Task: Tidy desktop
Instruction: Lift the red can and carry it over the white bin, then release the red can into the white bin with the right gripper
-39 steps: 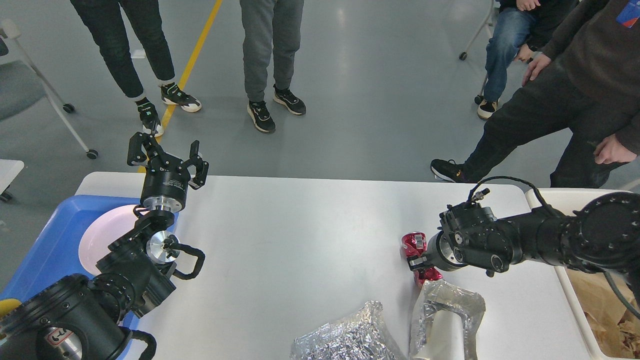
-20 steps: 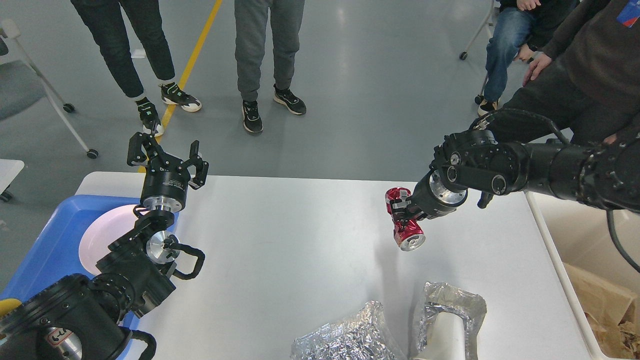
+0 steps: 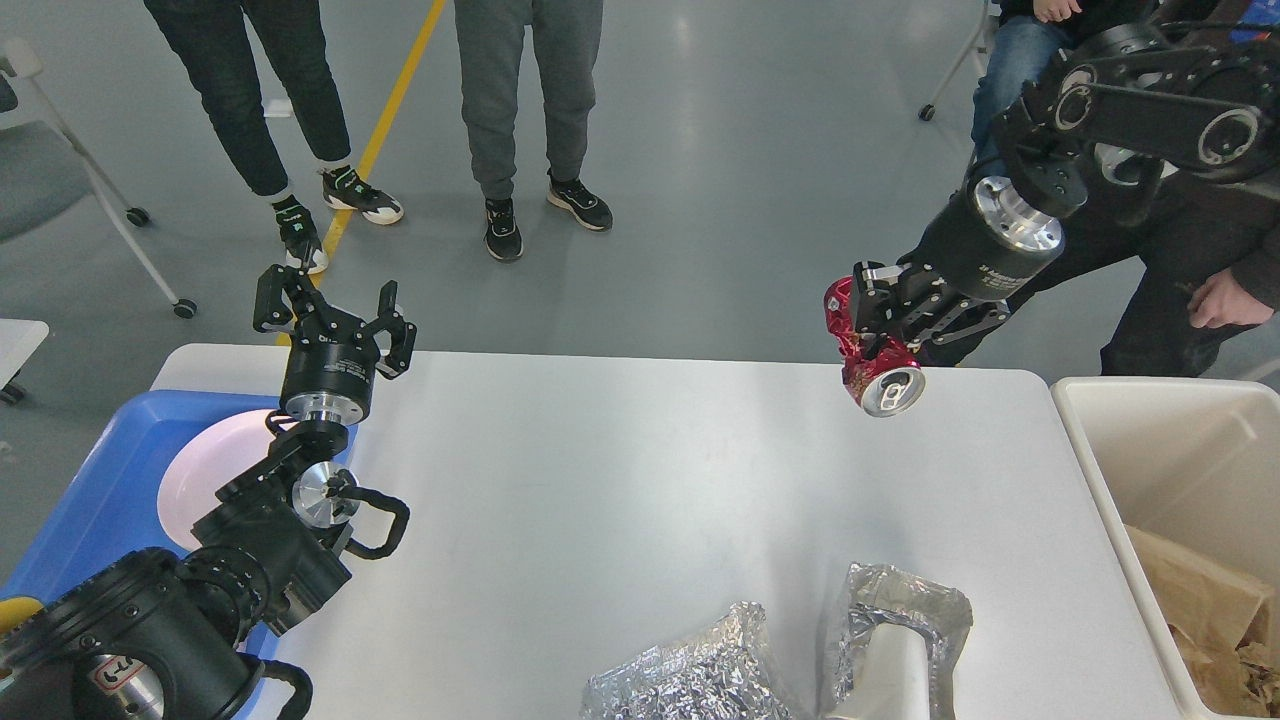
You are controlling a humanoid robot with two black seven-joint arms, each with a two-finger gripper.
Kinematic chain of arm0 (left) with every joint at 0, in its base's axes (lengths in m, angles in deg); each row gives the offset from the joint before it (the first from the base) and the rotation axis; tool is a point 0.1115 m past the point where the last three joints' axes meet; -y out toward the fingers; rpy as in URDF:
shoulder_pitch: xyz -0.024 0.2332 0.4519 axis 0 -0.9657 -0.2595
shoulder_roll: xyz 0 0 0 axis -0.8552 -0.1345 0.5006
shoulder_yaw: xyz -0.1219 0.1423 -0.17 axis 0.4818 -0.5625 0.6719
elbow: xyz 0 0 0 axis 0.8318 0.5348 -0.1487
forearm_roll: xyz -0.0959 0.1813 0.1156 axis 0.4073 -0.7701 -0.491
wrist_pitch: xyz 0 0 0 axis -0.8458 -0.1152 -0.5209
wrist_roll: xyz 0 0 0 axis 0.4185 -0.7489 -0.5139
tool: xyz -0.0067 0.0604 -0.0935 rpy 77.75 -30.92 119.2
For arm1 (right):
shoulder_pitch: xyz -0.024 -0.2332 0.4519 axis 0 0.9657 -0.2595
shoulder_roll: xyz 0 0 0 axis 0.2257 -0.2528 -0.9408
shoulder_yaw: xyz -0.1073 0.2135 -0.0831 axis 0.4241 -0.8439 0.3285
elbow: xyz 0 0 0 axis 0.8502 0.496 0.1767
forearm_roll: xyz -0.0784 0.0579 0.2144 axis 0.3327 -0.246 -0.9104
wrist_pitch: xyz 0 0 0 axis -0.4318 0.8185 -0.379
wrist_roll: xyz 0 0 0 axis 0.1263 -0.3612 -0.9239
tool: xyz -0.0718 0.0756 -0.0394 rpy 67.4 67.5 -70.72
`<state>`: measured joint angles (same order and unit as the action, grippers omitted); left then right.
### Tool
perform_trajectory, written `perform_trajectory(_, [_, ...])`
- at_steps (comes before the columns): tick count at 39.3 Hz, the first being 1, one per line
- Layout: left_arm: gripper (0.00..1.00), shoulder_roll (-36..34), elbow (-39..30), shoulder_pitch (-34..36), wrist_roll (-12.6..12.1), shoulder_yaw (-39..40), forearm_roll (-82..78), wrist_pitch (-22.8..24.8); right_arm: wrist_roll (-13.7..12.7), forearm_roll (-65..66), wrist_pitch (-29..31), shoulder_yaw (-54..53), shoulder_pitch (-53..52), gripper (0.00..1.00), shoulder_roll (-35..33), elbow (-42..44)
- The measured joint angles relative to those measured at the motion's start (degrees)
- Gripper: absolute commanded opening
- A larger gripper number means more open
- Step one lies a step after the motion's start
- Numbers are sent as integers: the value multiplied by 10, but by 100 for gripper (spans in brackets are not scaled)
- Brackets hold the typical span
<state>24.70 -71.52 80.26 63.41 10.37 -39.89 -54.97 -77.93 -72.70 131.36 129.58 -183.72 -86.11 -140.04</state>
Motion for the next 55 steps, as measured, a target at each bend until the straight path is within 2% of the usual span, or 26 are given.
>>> perform_trajectory(15, [97, 0, 0, 0, 0, 0, 0, 0, 0, -24, 1, 94, -60, 0, -107, 3])
perform_trajectory(28, [97, 0, 0, 0, 0, 0, -1, 0, -3, -22, 1, 216, -68, 0, -138, 21])
perform_trajectory(35, [97, 0, 0, 0, 0, 0, 0, 0, -10, -14, 1, 241, -55, 0, -165, 48])
perform_trajectory(41, [97, 0, 0, 0, 0, 0, 0, 0, -21, -8, 1, 250, -12, 0, -178, 82])
perform_trajectory(55, [97, 0, 0, 0, -1, 0, 0, 0, -23, -8, 0, 236, 165, 0, -180, 222])
